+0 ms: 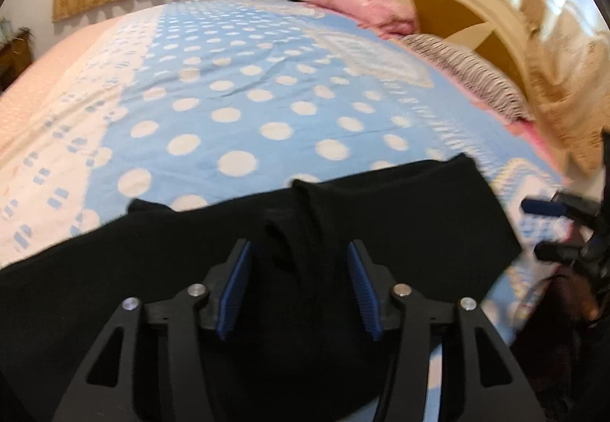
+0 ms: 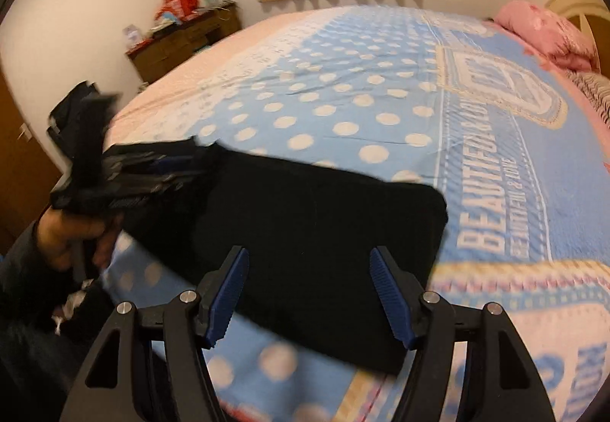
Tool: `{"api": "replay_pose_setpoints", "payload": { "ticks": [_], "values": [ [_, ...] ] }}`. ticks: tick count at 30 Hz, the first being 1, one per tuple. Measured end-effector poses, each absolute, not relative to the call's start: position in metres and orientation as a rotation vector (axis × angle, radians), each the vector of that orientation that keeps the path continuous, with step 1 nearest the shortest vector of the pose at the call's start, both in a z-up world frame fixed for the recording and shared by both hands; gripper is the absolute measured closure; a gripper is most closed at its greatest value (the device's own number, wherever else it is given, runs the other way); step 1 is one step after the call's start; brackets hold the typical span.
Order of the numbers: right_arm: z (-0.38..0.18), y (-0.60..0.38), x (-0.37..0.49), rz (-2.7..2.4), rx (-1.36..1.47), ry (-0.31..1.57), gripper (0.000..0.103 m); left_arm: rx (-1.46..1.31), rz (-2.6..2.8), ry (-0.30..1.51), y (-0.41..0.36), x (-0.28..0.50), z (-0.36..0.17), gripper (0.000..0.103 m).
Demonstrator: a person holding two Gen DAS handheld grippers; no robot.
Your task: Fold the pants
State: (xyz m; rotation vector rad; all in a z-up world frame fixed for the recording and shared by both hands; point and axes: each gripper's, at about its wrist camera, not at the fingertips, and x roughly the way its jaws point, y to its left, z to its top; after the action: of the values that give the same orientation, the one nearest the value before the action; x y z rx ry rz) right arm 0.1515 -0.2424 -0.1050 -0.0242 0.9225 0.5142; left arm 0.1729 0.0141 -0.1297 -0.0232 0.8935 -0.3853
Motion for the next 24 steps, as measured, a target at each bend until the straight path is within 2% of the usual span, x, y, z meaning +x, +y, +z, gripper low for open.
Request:
{"api": "replay_pose_setpoints", "payload": {
  "ticks": [4, 6, 12, 17, 20, 24],
  "values": [
    [-0.143, -0.259, 0.199, 0.433, 0.071, 1.068, 0.035, -0.042, -0.351, 0.920, 0.017, 0.179, -0.138, 0.041],
    [-0.143, -0.264, 0.202, 0.445, 0.108, 1.061, 0.035, -0.056, -0.353, 0.921, 0.019, 0.178, -0.140, 0.040],
    [-0.125, -0.243, 0.179, 0.341, -0.052, 1.035, 0.035, -0.076, -0.367, 0.912, 0.021, 0.174, -0.139, 0.039],
    [-0.106, -0.224, 0.151, 0.390, 0.022, 0.977, 0.034, -0.086, -0.364, 0.912, 0.024, 0.169, -0.136, 0.034],
    [-0.112, -0.190, 0.142, 0.443, -0.078, 0.991, 0.032, -0.081, -0.363, 0.912, 0.026, 0.167, -0.135, 0.034],
    [-0.134, -0.156, 0.141, 0.464, -0.186, 1.052, 0.032, -0.093, -0.350, 0.906, 0.034, 0.165, -0.134, 0.027]
  ]
}}
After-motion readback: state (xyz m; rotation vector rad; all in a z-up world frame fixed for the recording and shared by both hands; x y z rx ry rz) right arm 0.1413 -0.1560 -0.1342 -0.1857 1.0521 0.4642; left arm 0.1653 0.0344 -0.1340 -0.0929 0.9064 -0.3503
